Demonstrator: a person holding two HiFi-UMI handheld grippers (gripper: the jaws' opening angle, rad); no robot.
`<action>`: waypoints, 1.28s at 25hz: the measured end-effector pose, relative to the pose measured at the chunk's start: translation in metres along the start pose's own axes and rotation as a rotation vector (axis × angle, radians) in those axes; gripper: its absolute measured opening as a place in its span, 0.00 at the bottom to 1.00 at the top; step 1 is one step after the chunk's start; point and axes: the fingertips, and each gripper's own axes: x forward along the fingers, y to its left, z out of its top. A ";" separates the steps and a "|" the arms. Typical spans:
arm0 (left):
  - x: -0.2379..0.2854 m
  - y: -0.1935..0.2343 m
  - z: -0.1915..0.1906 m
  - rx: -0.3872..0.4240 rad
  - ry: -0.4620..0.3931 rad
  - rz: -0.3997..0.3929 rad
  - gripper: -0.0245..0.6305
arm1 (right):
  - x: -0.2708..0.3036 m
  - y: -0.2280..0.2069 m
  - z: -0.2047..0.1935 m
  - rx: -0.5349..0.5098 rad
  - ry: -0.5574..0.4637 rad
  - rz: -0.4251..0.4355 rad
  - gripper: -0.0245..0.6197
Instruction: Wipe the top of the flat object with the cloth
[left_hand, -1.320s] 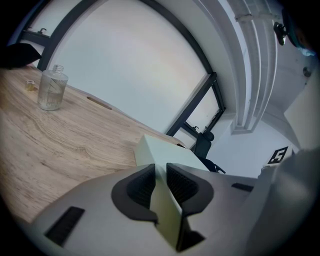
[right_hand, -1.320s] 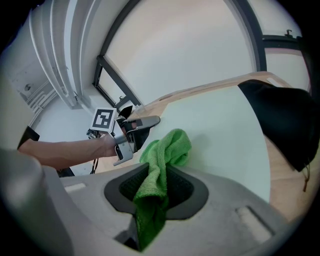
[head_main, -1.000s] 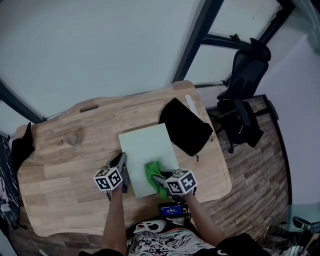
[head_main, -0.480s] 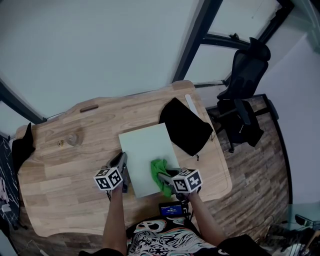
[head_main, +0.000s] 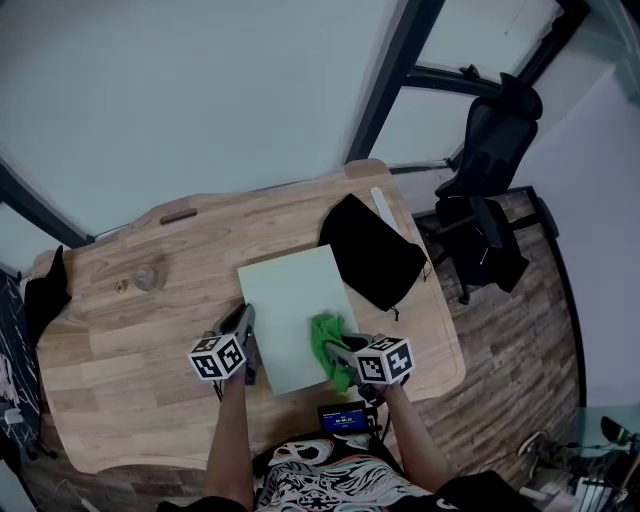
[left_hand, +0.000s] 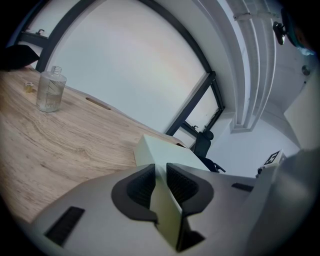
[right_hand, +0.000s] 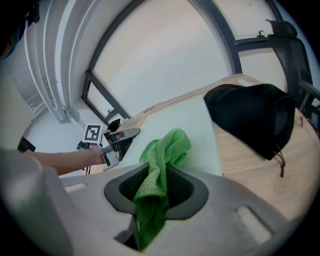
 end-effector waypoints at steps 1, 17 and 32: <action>0.000 0.000 0.000 0.001 0.000 0.000 0.14 | -0.001 -0.001 0.000 0.002 -0.004 -0.002 0.18; 0.000 0.000 0.000 -0.004 -0.014 0.002 0.15 | -0.013 -0.019 0.007 0.037 -0.046 -0.019 0.18; -0.002 -0.002 0.001 -0.006 -0.019 0.003 0.14 | -0.009 -0.023 0.011 -0.011 -0.028 -0.061 0.18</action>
